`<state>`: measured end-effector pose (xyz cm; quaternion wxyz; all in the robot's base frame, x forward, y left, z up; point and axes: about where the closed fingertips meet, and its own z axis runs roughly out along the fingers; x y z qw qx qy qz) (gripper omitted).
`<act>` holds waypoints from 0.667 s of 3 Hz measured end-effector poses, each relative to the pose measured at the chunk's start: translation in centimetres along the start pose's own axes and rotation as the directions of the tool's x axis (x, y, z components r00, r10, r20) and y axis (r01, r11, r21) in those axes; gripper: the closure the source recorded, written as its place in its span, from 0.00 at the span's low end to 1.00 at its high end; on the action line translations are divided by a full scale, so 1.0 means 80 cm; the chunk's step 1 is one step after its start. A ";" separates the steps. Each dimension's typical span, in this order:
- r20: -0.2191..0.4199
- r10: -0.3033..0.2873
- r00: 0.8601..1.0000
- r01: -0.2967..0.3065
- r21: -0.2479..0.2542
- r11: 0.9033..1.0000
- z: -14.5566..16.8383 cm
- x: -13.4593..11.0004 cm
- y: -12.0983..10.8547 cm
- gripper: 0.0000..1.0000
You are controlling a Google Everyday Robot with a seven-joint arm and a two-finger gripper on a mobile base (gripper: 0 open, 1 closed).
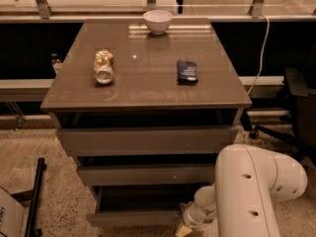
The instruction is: Open bottom drawer
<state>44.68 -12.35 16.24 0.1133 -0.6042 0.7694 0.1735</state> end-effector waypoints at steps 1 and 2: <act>0.000 0.000 1.000 0.000 0.000 1.000 -0.006 -0.002 0.001 0.61; 0.005 0.004 1.000 -0.004 -0.005 1.000 -0.005 0.000 0.008 0.51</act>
Offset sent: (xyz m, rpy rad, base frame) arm -0.1206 -0.0168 -0.0062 0.0587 0.0802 0.0293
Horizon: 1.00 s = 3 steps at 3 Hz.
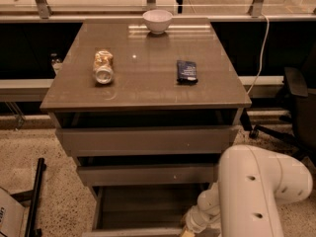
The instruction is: Open bottom drawer
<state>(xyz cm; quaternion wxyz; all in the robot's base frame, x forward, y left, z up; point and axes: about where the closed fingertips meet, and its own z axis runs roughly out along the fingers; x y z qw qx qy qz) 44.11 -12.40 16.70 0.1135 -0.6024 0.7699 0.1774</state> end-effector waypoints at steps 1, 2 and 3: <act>0.060 0.050 0.997 -0.046 -0.058 0.997 0.009 0.030 0.074 0.28; 0.064 0.054 0.996 -0.051 -0.061 0.997 0.009 0.032 0.077 0.04; 0.064 0.054 0.996 -0.050 -0.062 0.997 0.010 0.032 0.078 0.00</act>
Offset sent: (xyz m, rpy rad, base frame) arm -0.0505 -0.0045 -0.0063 0.0573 0.0457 -0.0242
